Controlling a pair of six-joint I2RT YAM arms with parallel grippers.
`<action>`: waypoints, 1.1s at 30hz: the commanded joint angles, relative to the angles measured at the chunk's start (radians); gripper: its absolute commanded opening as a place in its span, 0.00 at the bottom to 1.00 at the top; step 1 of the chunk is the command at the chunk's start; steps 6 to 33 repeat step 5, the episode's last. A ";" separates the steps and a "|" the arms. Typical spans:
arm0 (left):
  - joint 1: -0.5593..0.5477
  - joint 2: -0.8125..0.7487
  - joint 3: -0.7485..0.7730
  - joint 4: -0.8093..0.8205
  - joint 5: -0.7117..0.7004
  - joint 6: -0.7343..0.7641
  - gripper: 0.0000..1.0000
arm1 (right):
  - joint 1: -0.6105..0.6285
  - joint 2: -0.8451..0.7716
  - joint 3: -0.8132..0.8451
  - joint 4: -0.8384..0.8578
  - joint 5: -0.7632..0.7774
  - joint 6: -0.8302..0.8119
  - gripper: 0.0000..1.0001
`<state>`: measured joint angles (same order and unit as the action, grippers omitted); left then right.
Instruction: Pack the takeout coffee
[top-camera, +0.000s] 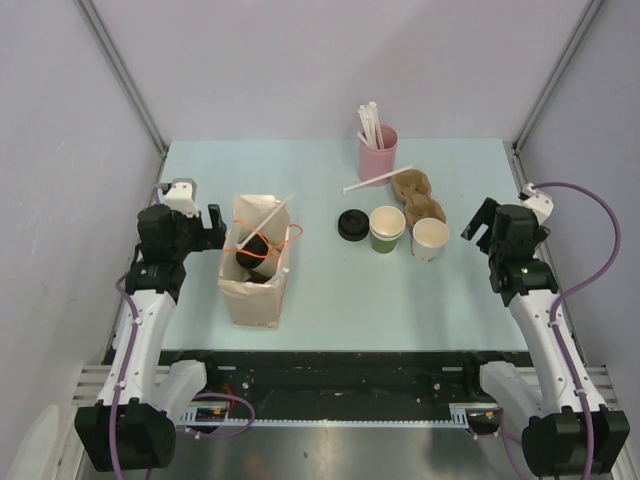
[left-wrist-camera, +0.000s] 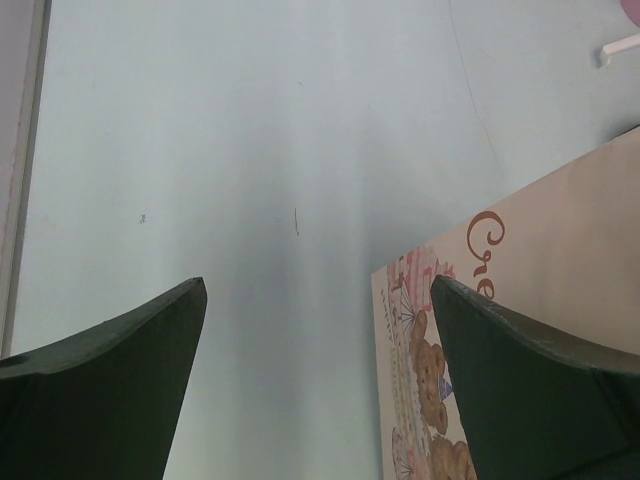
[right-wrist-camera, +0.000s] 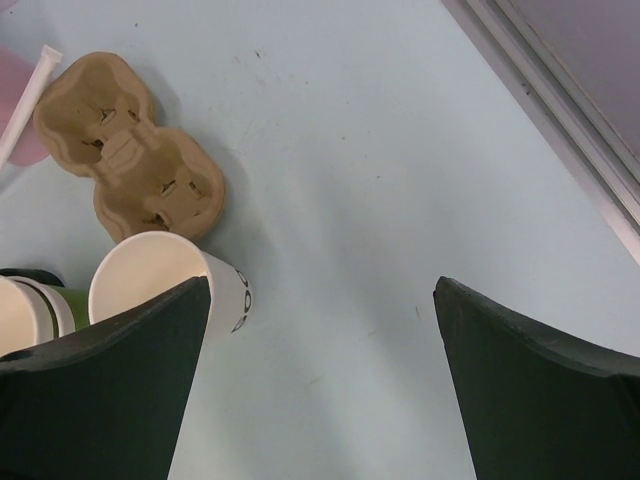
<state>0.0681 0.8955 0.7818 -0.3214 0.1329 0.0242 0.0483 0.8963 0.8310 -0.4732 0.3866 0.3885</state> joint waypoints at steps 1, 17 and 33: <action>0.006 -0.012 0.007 0.041 0.028 -0.003 1.00 | -0.004 -0.036 -0.026 0.080 0.026 0.003 1.00; 0.004 -0.017 0.008 0.041 0.031 -0.004 1.00 | -0.004 -0.039 -0.032 0.082 0.075 0.024 1.00; 0.004 -0.017 0.008 0.041 0.031 -0.004 1.00 | -0.004 -0.039 -0.032 0.082 0.075 0.024 1.00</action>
